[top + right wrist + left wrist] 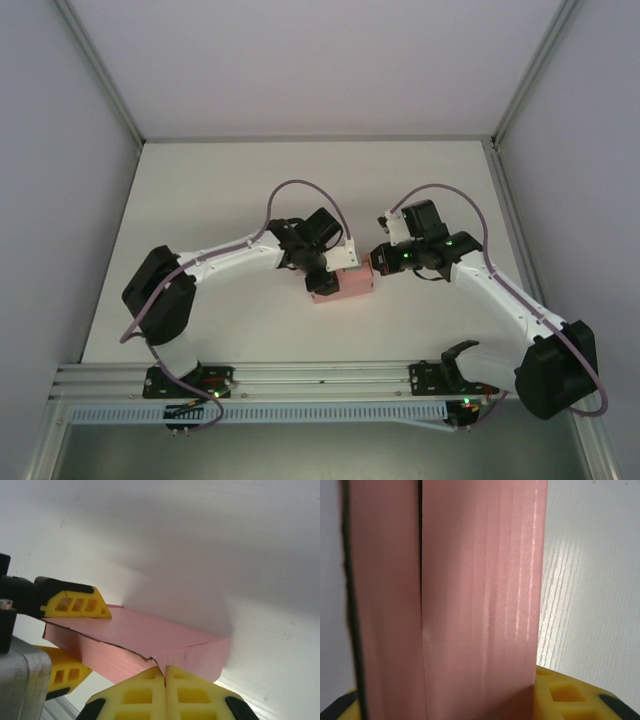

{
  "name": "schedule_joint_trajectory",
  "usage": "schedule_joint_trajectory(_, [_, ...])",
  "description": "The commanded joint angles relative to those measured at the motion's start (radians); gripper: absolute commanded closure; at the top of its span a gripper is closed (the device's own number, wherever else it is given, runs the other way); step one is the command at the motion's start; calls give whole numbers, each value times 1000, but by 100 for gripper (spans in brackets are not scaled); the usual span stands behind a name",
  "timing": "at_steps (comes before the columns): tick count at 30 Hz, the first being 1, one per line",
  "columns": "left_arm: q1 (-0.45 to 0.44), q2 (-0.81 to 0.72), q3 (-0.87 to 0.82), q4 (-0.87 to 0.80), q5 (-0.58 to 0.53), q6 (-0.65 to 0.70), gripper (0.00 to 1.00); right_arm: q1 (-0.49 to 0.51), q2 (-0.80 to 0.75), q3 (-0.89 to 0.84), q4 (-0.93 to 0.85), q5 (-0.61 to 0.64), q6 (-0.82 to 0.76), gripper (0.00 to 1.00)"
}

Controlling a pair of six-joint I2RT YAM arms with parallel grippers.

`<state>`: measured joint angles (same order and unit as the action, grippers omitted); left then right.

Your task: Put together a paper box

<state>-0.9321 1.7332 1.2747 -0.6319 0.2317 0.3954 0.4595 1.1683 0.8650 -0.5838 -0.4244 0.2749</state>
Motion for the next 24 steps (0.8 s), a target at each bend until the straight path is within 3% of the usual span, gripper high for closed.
schedule_joint_trajectory(1, [1,55,15,-36,-68,-41,62,23,-13,-7,62,-95,269,100])
schedule_joint_trajectory(5, [-4,67,27,-43,-75,-34,62,13,-34,-66,229,-189,447,100])
schedule_joint_trajectory(9, [-6,70,29,-49,-82,-28,62,5,-24,-70,233,-250,434,100])
schedule_joint_trajectory(12, [-7,68,22,-46,-83,-26,62,-1,-19,-70,145,-190,334,100])
schedule_joint_trajectory(16, [-6,72,15,-44,-89,-20,62,-4,-37,-86,13,-16,117,100])
schedule_joint_trajectory(20, [-6,78,18,-52,-96,-24,62,1,-60,-100,-61,181,11,100])
schedule_joint_trajectory(22, [-4,75,12,-39,-98,-24,58,3,-71,-138,-30,182,-1,100])
schedule_joint_trajectory(24, [-2,70,12,-21,-96,-35,56,24,-86,-210,66,101,1,100])
